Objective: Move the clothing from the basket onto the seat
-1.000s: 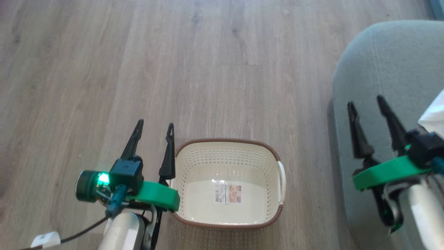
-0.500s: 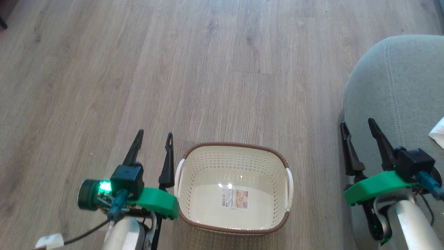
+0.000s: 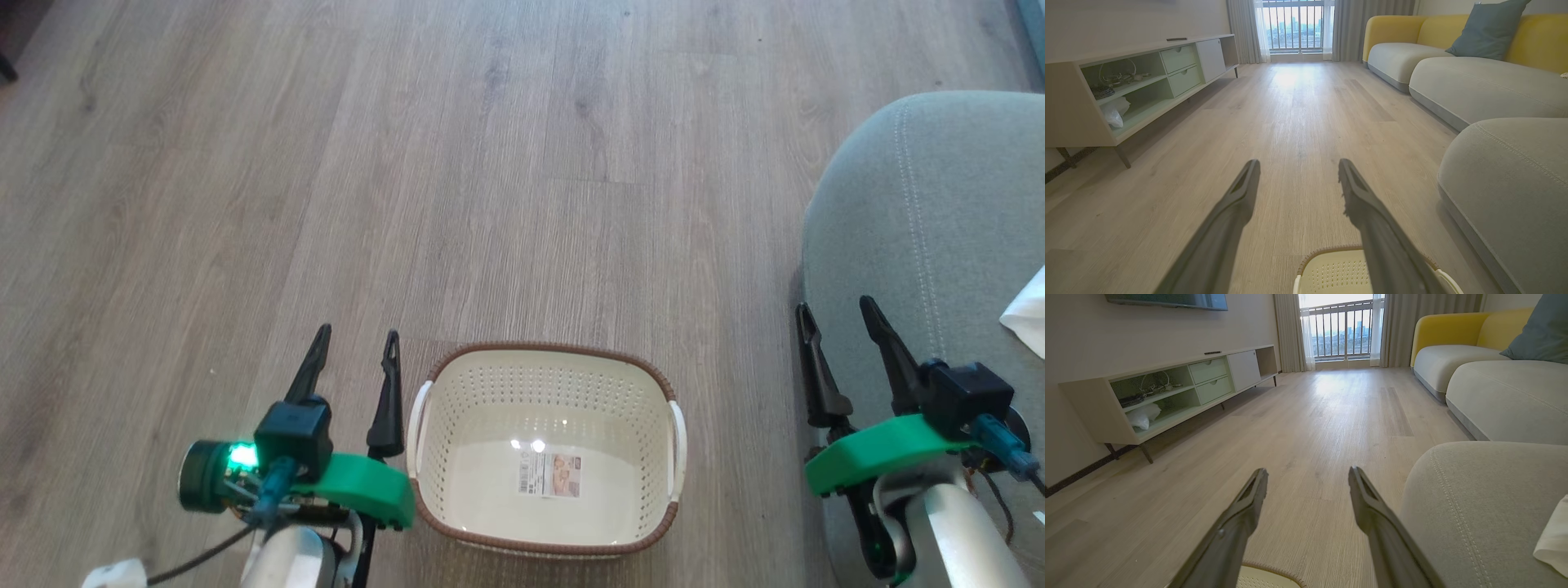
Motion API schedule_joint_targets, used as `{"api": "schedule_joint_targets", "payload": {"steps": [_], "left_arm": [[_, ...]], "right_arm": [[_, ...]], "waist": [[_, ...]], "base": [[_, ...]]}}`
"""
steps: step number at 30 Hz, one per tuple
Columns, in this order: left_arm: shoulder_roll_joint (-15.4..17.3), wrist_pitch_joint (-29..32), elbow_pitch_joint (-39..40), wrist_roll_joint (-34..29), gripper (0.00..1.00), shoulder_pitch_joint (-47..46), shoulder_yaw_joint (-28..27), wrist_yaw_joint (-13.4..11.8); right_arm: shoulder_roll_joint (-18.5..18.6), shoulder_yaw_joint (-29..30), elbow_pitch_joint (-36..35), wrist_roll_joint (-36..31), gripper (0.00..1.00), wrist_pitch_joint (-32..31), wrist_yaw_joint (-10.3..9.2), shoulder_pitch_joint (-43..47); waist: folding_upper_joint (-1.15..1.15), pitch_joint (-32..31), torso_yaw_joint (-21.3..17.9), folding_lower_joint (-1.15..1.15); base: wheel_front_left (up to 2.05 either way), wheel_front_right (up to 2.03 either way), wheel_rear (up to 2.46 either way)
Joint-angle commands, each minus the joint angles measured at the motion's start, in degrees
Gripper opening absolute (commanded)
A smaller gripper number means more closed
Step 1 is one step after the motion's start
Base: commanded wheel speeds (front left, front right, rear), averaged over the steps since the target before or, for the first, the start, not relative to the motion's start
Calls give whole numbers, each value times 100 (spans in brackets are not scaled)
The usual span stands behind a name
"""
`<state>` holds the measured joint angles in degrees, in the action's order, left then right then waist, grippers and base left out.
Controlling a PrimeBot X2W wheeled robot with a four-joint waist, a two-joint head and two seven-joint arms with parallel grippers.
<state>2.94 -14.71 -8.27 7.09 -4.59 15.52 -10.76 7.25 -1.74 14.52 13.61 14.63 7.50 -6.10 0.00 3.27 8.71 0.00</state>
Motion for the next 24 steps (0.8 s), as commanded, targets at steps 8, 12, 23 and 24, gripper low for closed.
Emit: {"api": "schedule_joint_targets", "payload": {"steps": [8,12,23,24], "left_arm": [[-6,-29,84,387,100,-60,-359,237],[-6,-29,233,427,100,-67,-387,441],[-6,-29,394,528,100,-10,-431,612],[-6,-29,359,566,100,-9,-431,606]], "right_arm": [[2,-100,-95,67,100,37,-1,-70],[21,-111,-104,60,100,37,-1,-75],[37,-91,-159,33,100,37,-1,-91],[35,-84,-169,27,100,37,-1,-91]], "waist": [[0,9,-39,0],[0,28,-44,0],[0,80,-63,0],[0,88,-71,0]], "base": [[0,0,0],[0,0,0],[0,0,0],[0,0,0]]}}
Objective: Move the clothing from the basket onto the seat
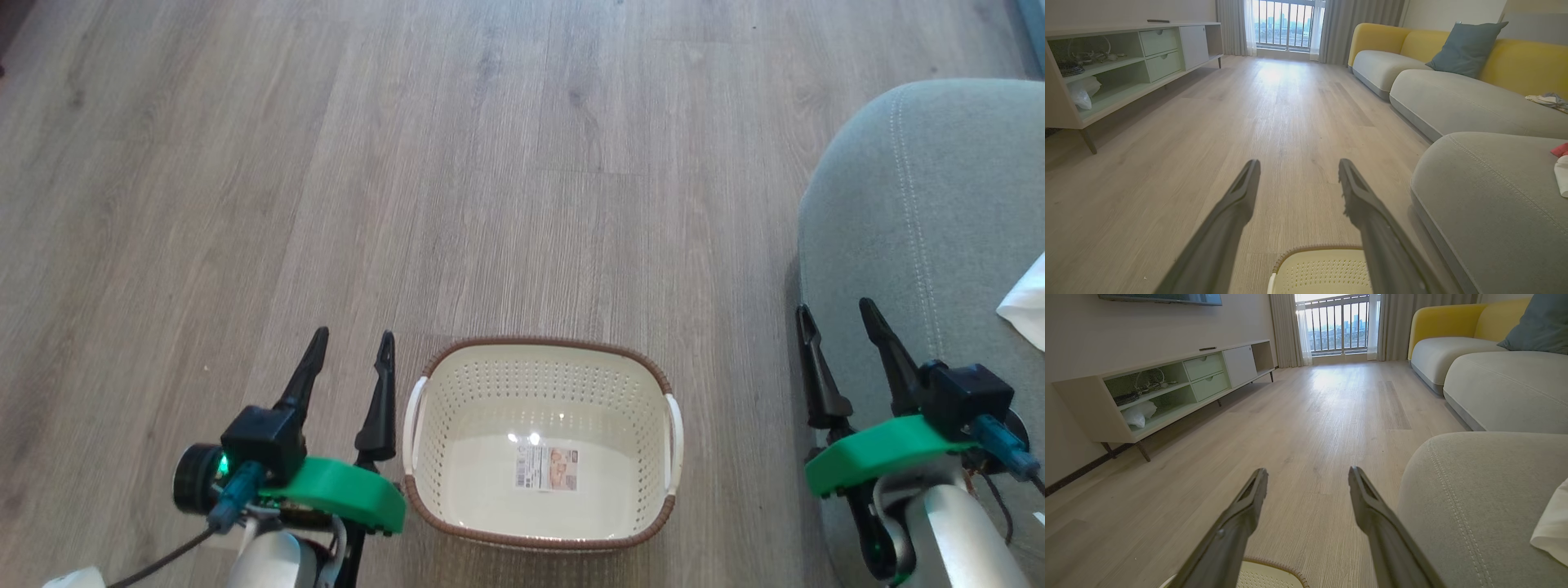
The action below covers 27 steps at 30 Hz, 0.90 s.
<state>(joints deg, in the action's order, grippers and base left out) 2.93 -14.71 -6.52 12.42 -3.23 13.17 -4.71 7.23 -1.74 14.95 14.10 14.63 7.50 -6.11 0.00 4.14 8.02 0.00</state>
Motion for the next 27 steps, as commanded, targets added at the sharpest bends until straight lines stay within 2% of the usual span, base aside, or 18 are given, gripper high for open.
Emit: {"api": "schedule_joint_targets", "payload": {"steps": [1,11,17,18,21,27], "left_arm": [[-5,-29,182,66,100,-152,-199,7],[-5,-29,142,234,100,-170,-222,76],[-5,-29,-89,318,100,-189,-227,-19],[0,1,-249,294,0,-4,-23,34],[1,9,-552,287,0,74,-3,43],[24,73,-564,664,0,94,-58,88]], "right_arm": [[37,-81,-214,-26,100,37,-1,-91],[59,-62,-206,-41,100,37,-1,-118],[76,-81,-197,-50,100,37,-1,-130],[4,20,-11,2,0,0,0,-3],[-8,-36,285,1,0,-2,0,60],[-28,1,298,354,0,-101,0,74]], "waist": [[0,8,-5,0],[0,38,-17,0],[0,52,-28,0],[0,50,-28,0],[0,53,-30,0],[0,33,-66,0]], "base": [[0,0,0],[0,0,0],[0,0,0],[0,0,0],[0,0,0],[0,0,0]]}}
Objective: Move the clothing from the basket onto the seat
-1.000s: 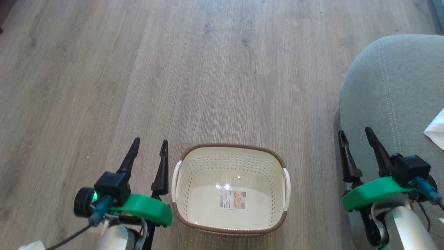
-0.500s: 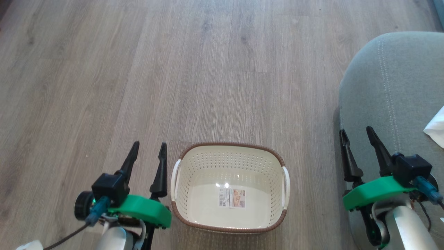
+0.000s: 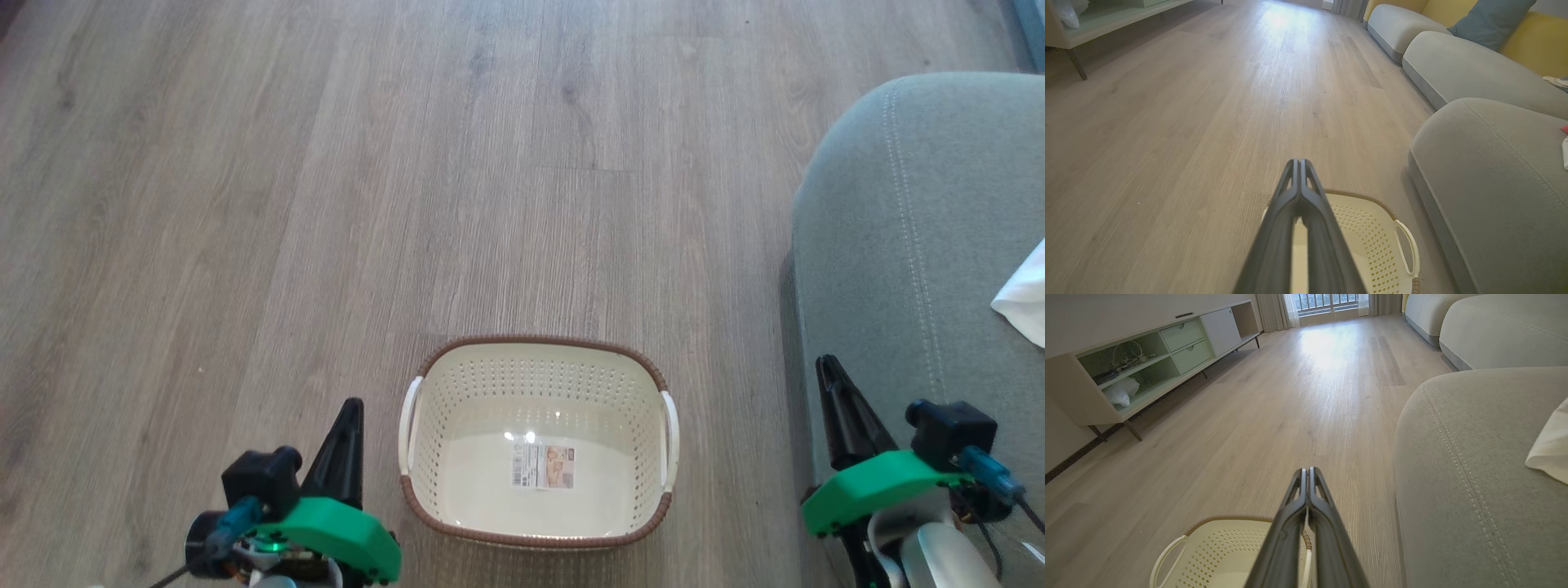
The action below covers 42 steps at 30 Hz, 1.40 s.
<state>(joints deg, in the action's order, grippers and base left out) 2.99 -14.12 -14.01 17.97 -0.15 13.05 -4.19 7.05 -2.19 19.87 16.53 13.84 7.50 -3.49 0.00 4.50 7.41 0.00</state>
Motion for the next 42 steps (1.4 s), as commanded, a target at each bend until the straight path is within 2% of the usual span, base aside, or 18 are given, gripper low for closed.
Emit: {"api": "schedule_joint_targets", "payload": {"steps": [1,42], "left_arm": [[22,28,183,176,0,-218,-56,46],[135,596,109,2829,0,-351,-543,440]], "right_arm": [[-13,53,-198,174,0,-39,0,-188],[-153,337,-332,2732,0,-730,0,-216]], "waist": [[0,-7,-11,0],[0,-154,-263,0]], "base": [[0,0,0],[0,0,0]]}}
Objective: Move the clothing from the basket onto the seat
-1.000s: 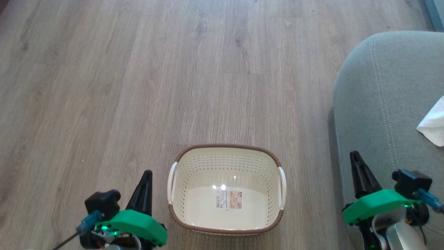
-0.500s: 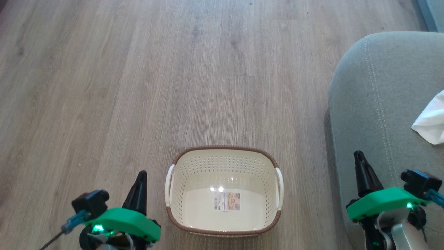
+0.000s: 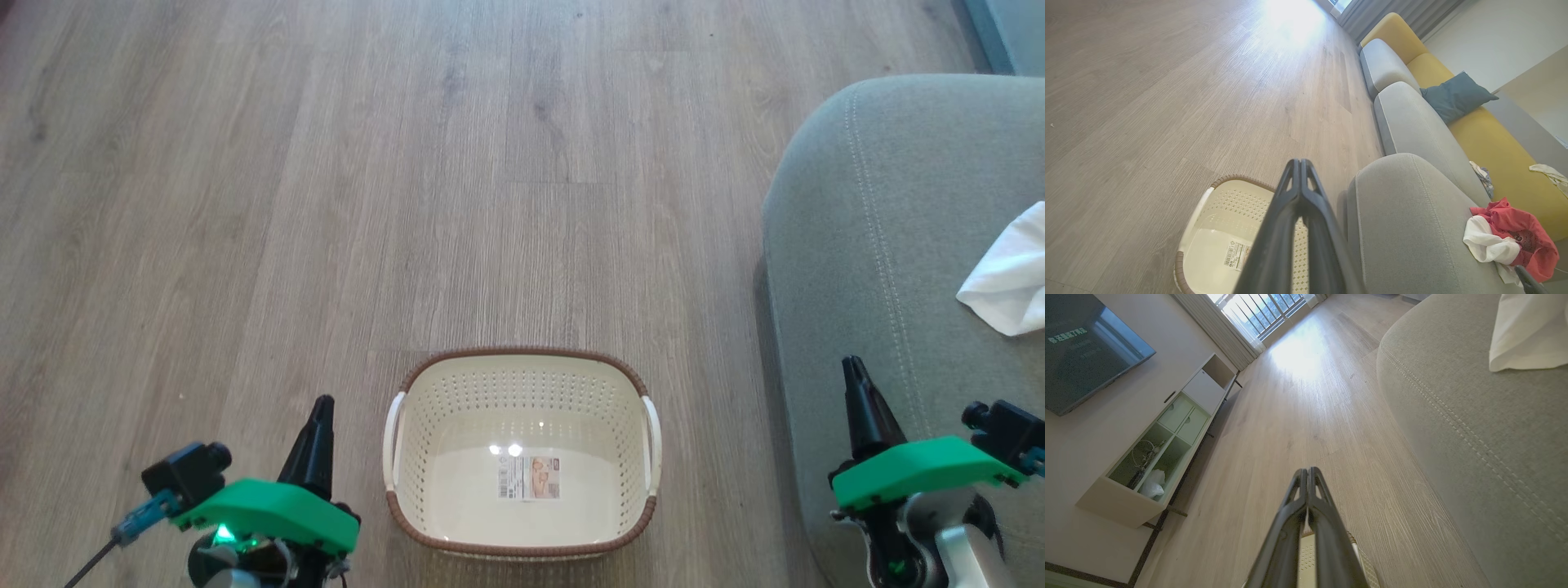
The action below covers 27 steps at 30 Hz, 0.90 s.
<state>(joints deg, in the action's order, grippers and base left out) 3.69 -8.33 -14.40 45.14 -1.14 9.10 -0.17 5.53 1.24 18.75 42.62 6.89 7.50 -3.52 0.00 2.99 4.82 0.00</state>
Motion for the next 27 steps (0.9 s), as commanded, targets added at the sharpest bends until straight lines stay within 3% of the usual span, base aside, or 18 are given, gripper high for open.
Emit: {"api": "schedule_joint_targets", "payload": {"steps": [1,27], "left_arm": [[67,33,146,175,0,-254,-162,47],[90,444,115,1800,0,-331,-537,291]], "right_arm": [[-4,1,-223,185,0,-52,0,-214],[-93,183,-308,1806,0,-491,-1,-232]], "waist": [[0,-7,-10,0],[0,-100,-171,0]], "base": [[0,0,0],[0,0,0]]}}
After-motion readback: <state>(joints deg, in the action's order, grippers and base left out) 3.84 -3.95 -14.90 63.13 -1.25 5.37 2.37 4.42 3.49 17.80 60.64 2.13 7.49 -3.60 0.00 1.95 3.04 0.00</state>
